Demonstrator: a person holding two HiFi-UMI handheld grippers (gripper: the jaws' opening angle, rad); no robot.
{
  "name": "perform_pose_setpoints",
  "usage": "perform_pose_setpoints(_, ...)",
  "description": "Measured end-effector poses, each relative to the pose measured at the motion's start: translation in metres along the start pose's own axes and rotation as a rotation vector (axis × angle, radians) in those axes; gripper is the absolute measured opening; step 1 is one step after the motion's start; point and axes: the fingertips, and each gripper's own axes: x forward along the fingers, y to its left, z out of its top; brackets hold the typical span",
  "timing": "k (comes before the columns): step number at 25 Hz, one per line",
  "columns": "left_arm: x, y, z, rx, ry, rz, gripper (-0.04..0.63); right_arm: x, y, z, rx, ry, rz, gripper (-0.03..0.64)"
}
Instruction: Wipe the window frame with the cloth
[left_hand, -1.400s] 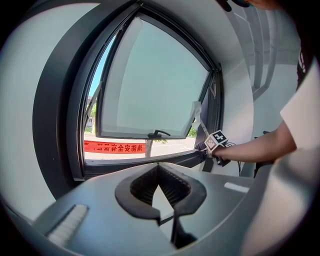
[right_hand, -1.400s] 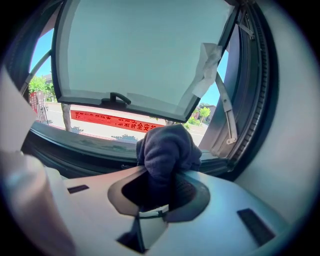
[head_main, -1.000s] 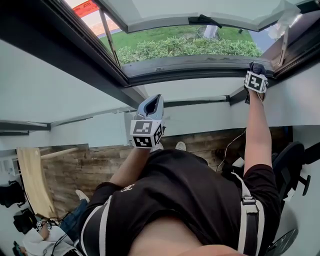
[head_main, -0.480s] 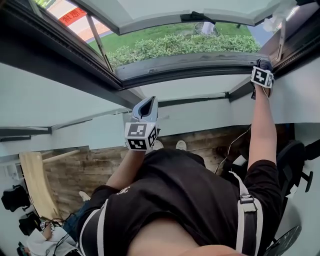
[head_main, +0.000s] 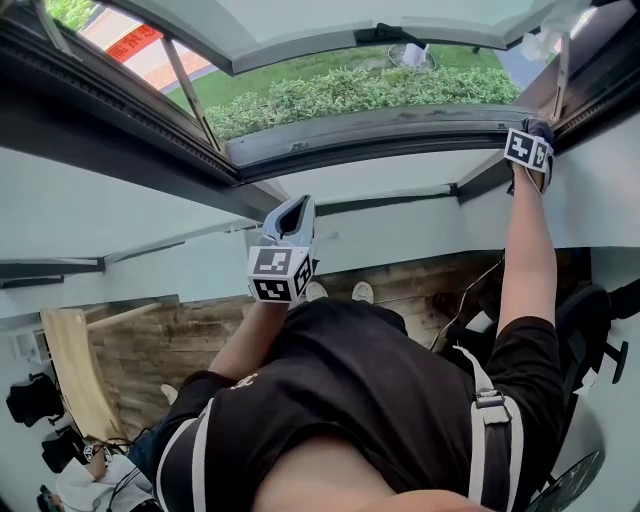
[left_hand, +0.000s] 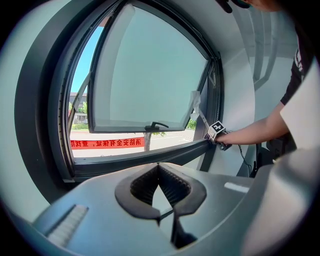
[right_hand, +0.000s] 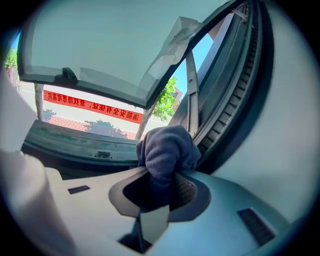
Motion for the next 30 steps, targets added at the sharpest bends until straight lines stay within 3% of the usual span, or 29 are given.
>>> perform_pose_setpoints(7, 0.000, -0.004, 0.001, 0.014, 0.003, -0.005, 0.009, 0.001, -0.005, 0.000, -0.003, -0.022, -0.035, 0.057)
perform_pose_setpoints(18, -0.015, -0.004, 0.003, 0.051, 0.004, 0.009, 0.009, -0.002, -0.006, 0.000, 0.049, -0.086, 0.009, 0.057)
perform_pose_setpoints(21, -0.020, -0.001, 0.008, 0.064, -0.005, 0.015, 0.009, -0.011, -0.006, 0.006, 0.079, -0.170, 0.010, 0.078)
perform_pose_setpoints(26, -0.027, -0.001, 0.020, 0.070, -0.035, 0.009, 0.009, -0.075, -0.017, 0.045, 0.145, -0.433, -0.016, 0.080)
perform_pose_setpoints(30, -0.029, -0.006, 0.021, 0.069, -0.045, -0.020, 0.009, -0.121, -0.007, 0.054, 0.228, -0.540, 0.007, 0.080)
